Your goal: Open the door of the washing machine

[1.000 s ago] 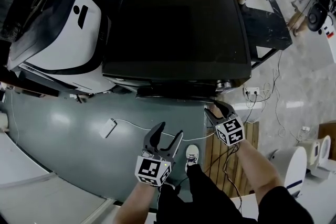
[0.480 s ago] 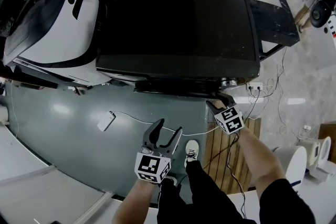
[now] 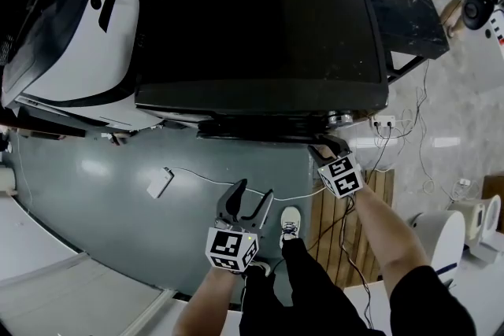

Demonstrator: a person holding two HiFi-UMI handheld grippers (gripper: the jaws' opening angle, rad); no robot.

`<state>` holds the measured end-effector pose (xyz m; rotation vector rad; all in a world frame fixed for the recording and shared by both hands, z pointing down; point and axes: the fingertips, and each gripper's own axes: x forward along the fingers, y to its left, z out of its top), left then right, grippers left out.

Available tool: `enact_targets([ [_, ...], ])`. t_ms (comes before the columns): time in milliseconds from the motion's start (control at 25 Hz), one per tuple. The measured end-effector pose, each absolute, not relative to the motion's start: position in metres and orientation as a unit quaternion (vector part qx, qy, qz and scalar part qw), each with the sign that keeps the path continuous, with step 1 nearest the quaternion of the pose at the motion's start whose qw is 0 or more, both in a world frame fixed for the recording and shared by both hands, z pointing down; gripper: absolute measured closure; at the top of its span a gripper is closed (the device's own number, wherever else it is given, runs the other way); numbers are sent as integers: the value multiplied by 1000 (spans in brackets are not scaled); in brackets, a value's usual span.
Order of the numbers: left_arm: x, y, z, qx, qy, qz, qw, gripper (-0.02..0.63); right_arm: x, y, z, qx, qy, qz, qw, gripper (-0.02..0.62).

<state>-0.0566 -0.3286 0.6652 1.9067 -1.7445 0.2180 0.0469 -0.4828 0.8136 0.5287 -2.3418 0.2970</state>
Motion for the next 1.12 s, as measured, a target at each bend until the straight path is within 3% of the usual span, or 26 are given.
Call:
enact_targets([
  [1120, -44, -320, 716, 698, -632, 70, 330, 341, 58, -391, 810, 158, -910, 159, 349, 433],
])
